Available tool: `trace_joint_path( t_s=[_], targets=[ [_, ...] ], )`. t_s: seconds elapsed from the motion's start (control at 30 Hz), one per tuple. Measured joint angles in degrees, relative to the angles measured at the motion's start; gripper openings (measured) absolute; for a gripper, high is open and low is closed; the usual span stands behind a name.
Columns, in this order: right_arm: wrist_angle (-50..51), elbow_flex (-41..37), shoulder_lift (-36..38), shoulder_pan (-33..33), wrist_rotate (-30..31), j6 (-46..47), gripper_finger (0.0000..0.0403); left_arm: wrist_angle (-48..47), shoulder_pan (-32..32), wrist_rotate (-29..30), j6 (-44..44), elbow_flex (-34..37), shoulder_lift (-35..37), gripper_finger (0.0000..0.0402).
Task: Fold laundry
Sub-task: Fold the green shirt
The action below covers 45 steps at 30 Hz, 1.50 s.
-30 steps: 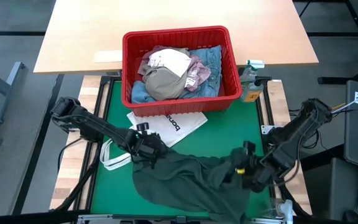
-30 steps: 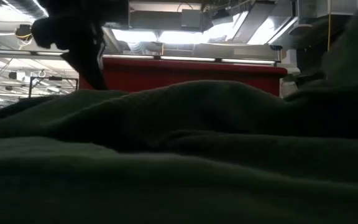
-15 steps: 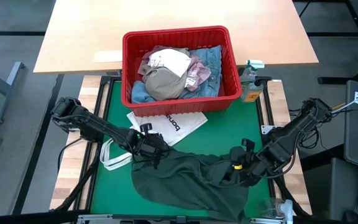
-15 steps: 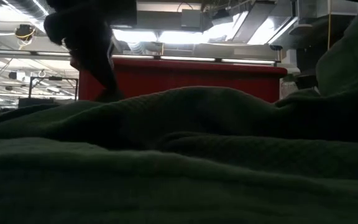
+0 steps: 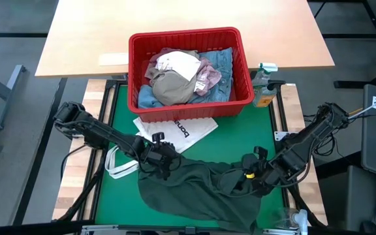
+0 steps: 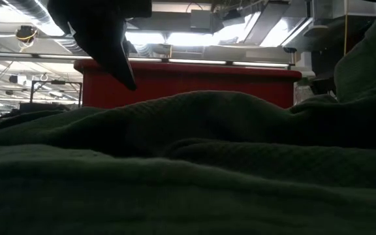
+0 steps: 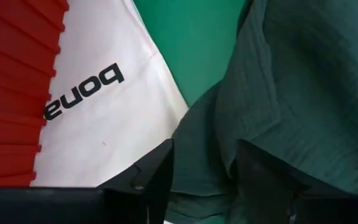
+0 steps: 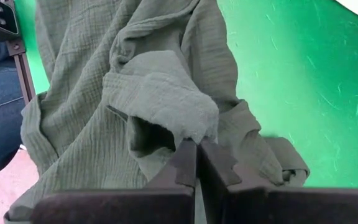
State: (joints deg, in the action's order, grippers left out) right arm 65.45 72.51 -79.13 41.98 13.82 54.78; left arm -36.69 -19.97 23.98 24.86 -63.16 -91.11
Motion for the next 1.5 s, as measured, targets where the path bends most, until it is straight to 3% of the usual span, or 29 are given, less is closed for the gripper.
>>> trace_joint_path(
  t_s=[0.2,0.43,0.93,1.07,1.33,1.5],
  targets=[
    [0.00,0.00,0.00,0.00,-0.02,-0.02,0.0003,5.06,-0.25,-3.39,-0.25,0.00,-1.10,0.0176],
    [-0.02,0.00,-0.02,0.00,-0.12,-0.04,0.0003,9.56,-1.95,-3.68,-7.68,0.00,-5.69,0.0173],
    [-0.04,0.00,-0.04,0.00,-0.47,-0.11,0.0003,14.53,-0.85,-3.32,-8.98,0.00,-11.73,0.0170],
    [-0.20,0.00,-0.04,0.00,-0.48,-0.09,0.0003,14.58,-0.23,-3.04,-8.96,0.00,-11.80,0.0139],
    [-0.24,0.00,-0.04,0.00,-0.45,-0.09,0.0003,13.87,-0.22,-2.15,-8.93,0.00,-11.30,0.0018],
    [-0.20,0.00,-0.04,0.04,1.55,0.02,0.0003,11.12,-0.17,-1.54,-8.51,0.00,-10.05,0.0010]
  ],
)
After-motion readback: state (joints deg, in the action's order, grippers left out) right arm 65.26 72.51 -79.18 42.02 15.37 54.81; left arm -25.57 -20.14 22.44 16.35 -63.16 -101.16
